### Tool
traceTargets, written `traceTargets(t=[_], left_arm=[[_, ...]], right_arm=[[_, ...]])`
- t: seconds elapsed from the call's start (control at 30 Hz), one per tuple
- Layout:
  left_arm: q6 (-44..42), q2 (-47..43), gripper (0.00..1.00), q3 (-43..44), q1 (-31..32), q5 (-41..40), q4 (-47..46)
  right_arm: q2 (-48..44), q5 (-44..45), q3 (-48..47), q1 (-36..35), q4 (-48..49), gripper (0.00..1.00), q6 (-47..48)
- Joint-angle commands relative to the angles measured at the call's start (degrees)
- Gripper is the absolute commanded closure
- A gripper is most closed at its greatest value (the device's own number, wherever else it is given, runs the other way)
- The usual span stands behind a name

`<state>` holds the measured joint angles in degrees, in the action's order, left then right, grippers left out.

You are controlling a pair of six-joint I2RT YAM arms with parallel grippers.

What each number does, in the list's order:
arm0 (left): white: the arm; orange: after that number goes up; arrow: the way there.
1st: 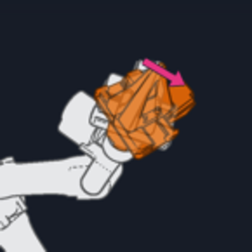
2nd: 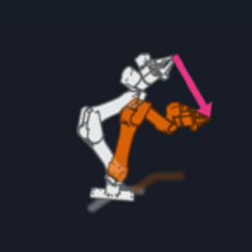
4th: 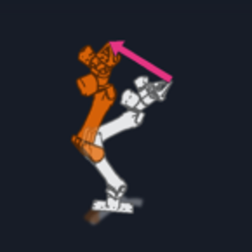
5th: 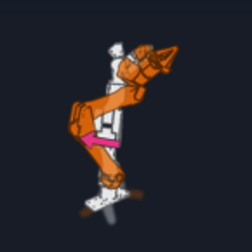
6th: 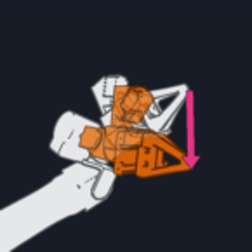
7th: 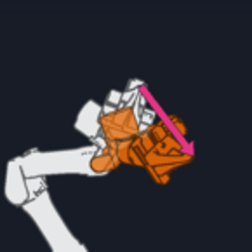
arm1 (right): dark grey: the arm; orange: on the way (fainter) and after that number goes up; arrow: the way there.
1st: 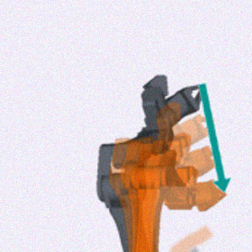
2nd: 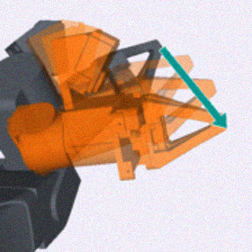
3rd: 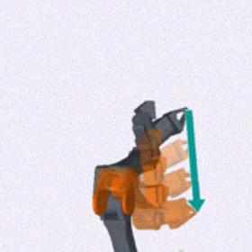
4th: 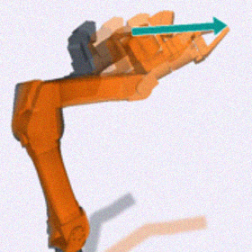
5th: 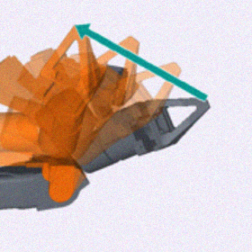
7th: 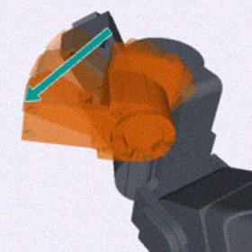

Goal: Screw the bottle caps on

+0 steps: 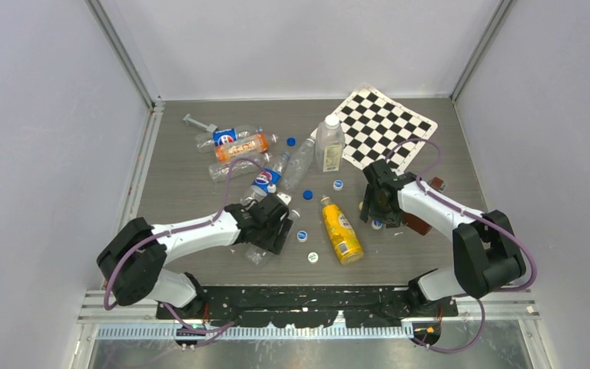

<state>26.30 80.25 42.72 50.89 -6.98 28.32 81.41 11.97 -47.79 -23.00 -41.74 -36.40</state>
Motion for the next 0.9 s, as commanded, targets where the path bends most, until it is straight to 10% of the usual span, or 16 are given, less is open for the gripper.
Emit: traceTargets(t=[0.0, 0.87], left_arm=[[-0.7, -0.4, 0.39, 1.5, 0.2, -0.8, -0.1], [-8.6, -42.4, 0.89, -15.9, 0.2, -3.5, -21.5]], right_arm=[[0.5, 0.2, 0.4, 0.8, 2.4, 0.34, -0.4], [2.9, -1.7, 3.2, 4.3, 7.8, 0.48, 1.2]])
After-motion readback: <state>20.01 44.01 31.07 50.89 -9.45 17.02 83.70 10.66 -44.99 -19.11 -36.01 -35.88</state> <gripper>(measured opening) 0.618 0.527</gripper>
